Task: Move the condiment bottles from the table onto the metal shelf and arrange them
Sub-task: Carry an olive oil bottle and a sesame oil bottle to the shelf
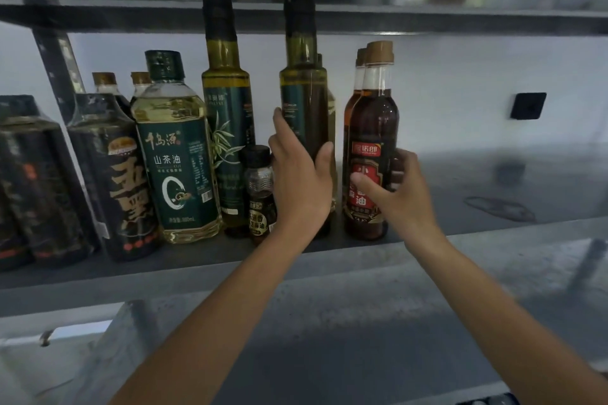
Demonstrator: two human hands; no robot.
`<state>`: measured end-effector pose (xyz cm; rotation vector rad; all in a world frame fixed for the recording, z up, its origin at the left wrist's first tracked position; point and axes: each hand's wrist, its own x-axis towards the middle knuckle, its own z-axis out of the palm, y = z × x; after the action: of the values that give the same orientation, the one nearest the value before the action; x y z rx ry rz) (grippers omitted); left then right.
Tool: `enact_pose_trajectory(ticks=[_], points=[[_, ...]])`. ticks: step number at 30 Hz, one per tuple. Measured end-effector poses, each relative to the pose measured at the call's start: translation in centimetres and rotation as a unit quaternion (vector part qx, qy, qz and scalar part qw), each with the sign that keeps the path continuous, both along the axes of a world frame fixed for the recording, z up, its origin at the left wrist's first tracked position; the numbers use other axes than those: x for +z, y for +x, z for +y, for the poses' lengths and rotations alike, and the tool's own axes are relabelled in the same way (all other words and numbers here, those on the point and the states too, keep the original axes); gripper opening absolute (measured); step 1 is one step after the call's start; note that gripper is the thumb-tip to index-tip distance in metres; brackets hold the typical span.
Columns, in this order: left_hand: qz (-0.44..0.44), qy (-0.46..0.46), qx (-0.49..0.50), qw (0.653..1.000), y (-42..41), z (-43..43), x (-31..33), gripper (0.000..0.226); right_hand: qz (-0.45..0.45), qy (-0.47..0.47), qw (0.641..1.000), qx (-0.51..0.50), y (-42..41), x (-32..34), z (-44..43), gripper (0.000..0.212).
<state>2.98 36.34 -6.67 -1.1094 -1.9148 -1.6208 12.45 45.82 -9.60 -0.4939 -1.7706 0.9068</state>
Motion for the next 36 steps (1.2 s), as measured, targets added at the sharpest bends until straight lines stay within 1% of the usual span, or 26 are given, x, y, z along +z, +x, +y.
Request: enact_pose_trajectory(ticks=[3, 6, 9, 13, 17, 18, 19, 21, 23, 25, 26, 28, 30, 31, 32, 33, 36], points=[[0.004, -0.006, 0.003, 1.0, 0.6, 0.0, 0.1, 0.078, -0.006, -0.025, 0.999, 0.031, 0.5, 0.4, 0.3, 0.055], [0.007, -0.007, 0.005, 1.0, 0.8, 0.2, -0.2, 0.078, -0.012, -0.047, 0.997, 0.057, 0.9, 0.6, 0.6, 0.056], [-0.005, 0.003, -0.003, 1.0, 0.5, 0.4, -0.9, 0.076, -0.004, -0.045, 0.998, 0.032, 0.8, 0.0, 0.6, 0.059], [-0.005, 0.01, 0.025, 1.0, 1.2, 0.4, -2.7, 0.072, 0.01, -0.015, 1.0, -0.005, 0.4, -1.2, 0.1, 0.061], [-0.022, -0.008, 0.023, 0.999, 2.3, 0.0, -5.0, 0.076, -0.035, 0.022, 0.998, -0.043, 1.6, -2.9, -0.2, 0.057], [-0.008, -0.016, 0.044, 0.999, 2.7, -0.1, -5.8, 0.078, -0.048, 0.032, 0.997, -0.052, 2.4, -3.5, -0.2, 0.053], [0.028, -0.021, 0.075, 0.997, 3.2, -0.3, -6.8, 0.077, -0.058, 0.052, 0.995, -0.067, 3.3, -4.3, -0.2, 0.049], [0.145, -0.023, 0.108, 0.983, 4.9, -0.4, -9.3, 0.07, -0.087, 0.123, 0.982, -0.112, 5.8, -6.1, -0.2, 0.043], [0.242, -0.043, 0.075, 0.966, 7.6, 0.3, -12.5, 0.064, -0.133, 0.19, 0.957, -0.173, 9.4, -8.4, 0.0, 0.04], [0.269, -0.113, 0.014, 0.956, 11.0, 1.5, -15.7, 0.067, -0.186, 0.195, 0.933, -0.24, 14.1, -11.4, 0.1, 0.043], [0.271, -0.161, -0.018, 0.949, 13.0, 2.2, -17.3, 0.069, -0.212, 0.179, 0.92, -0.275, 16.8, -13.2, 0.2, 0.043], [0.281, -0.26, -0.081, 0.92, 17.3, 3.8, -20.2, 0.072, -0.272, 0.125, 0.891, -0.341, 23.0, -17.5, 0.2, 0.046], [0.289, -0.352, -0.148, 0.878, 22.1, 5.2, -22.8, 0.077, -0.33, 0.051, 0.854, -0.4, 29.8, -21.8, -0.8, 0.043], [0.3, -0.392, -0.178, 0.851, 24.5, 5.7, -24.0, 0.078, -0.351, 0.01, 0.832, -0.43, 33.1, -23.7, -1.8, 0.036], [0.316, -0.421, -0.207, 0.825, 27.0, 6.2, -25.2, 0.078, -0.366, -0.024, 0.808, -0.461, 36.2, -25.5, -3.0, 0.029], [0.335, -0.439, -0.238, 0.799, 29.5, 6.6, -26.4, 0.078, -0.378, -0.06, 0.787, -0.484, 38.9, -27.0, -4.4, 0.029], [0.385, -0.448, -0.335, 0.734, 37.5, 6.7, -29.4, 0.076, -0.396, -0.164, 0.724, -0.54, 45.7, -30.3, -9.3, 0.038]])
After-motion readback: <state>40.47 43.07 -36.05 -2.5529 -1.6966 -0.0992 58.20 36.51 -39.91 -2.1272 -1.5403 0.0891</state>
